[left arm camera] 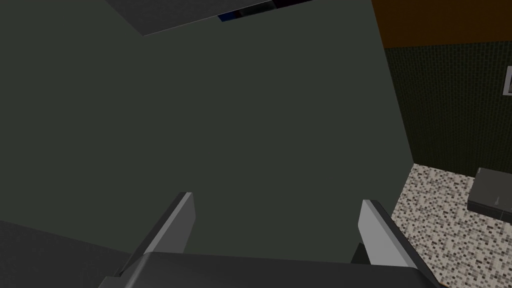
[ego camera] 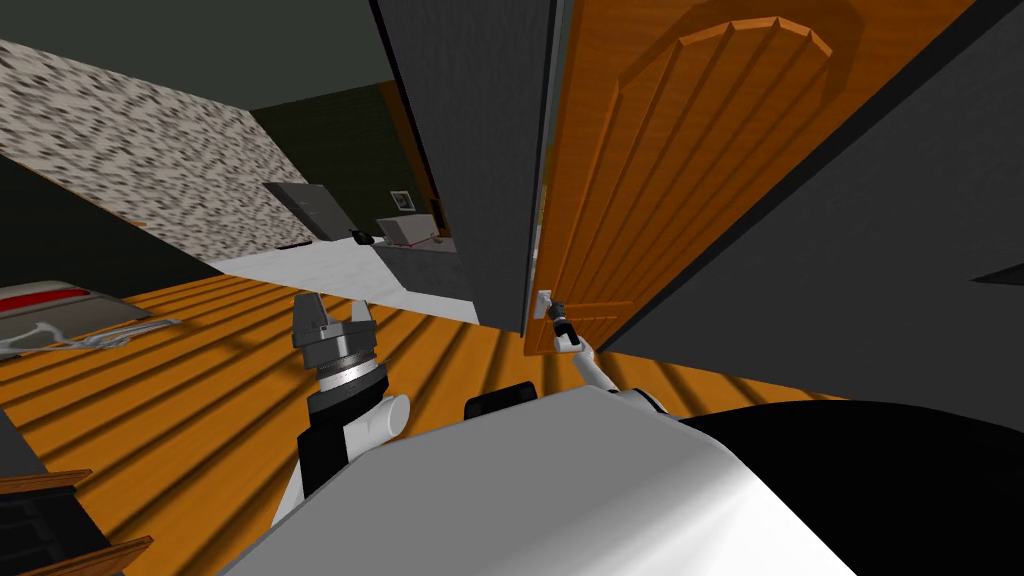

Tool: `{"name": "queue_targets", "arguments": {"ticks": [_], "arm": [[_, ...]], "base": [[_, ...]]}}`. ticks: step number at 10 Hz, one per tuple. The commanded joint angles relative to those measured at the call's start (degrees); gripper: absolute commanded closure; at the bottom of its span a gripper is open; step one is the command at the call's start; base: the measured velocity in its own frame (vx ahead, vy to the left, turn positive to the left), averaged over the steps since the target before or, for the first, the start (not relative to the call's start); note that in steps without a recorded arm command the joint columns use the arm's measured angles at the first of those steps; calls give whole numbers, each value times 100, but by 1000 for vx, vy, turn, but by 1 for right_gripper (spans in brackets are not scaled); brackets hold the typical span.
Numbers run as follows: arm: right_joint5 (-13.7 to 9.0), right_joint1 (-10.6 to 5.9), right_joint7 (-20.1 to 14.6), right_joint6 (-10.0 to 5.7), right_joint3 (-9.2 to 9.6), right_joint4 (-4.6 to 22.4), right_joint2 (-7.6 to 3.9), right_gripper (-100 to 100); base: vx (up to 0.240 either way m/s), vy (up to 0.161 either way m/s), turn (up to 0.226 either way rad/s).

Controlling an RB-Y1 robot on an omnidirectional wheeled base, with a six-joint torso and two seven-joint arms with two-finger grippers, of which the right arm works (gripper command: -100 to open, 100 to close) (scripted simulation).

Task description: Pull the door open

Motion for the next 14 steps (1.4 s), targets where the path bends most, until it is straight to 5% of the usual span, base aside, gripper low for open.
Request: {"name": "queue_targets", "arguments": {"ticks": [1, 3, 5, 10, 11, 14], "arm": [[-286, -175, -286, -96, 179, 61, 69, 100], [-547, -216, -548, -94, 225, 108, 55, 100], [-547, -216, -609, -94, 225, 108, 55, 100], [-1212, -332, -1315, -89, 355, 242, 16, 100], [-1302, -241, -1397, -40, 238, 300, 5, -100], [-1590, -220, -1744, 14, 243, 192, 139, -100]], "base": [[-77, -50, 144], [-63, -35, 80], [-32, -16, 29], [-49, -21, 70], [-79, -50, -7], [-98, 9, 50]]}}
